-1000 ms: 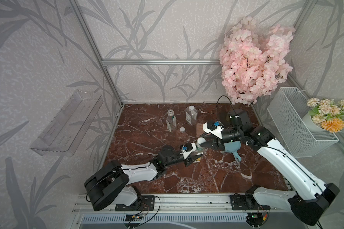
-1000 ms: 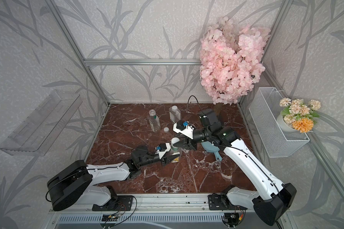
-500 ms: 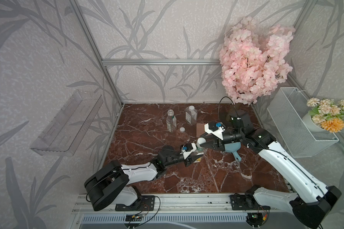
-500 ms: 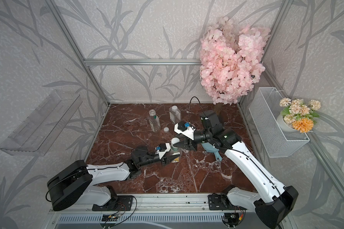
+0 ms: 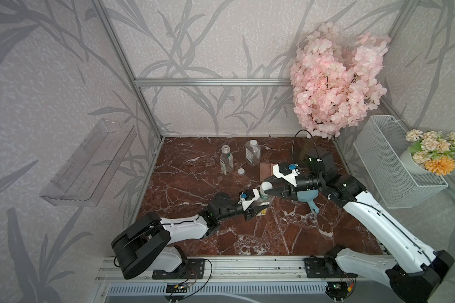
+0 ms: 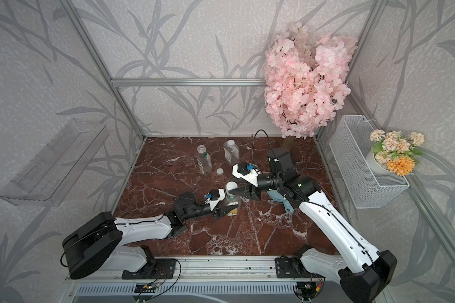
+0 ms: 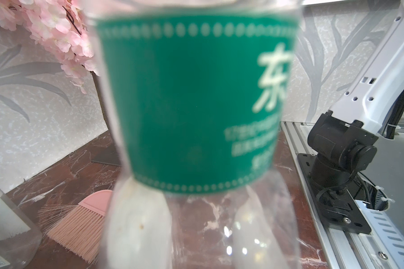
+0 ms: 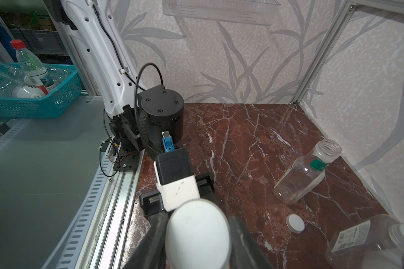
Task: Screw on the bottle caps
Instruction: Screw the bottle cap onto the plastic bottle.
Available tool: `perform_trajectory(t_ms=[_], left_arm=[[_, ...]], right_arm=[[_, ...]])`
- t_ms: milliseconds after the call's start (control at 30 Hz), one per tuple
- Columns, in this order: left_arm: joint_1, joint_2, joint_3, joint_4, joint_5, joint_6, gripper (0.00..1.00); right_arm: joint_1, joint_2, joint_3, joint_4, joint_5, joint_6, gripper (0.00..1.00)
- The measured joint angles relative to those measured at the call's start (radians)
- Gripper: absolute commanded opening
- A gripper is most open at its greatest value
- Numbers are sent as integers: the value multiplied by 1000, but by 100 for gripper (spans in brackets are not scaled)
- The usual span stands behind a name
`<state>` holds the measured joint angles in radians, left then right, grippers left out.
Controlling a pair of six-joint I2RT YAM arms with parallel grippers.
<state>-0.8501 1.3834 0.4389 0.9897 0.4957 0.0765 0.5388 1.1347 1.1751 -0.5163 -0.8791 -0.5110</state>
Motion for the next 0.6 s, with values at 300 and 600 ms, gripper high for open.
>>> perform_trajectory(t_ms=[300, 600], left_arm=[[0, 0, 0, -2, 3, -2, 20], [0, 0, 0, -19, 2, -2, 20]], right_arm=[[-2, 10, 5, -8, -11, -33, 34], [-4, 10, -16, 11, -12, -35, 36]])
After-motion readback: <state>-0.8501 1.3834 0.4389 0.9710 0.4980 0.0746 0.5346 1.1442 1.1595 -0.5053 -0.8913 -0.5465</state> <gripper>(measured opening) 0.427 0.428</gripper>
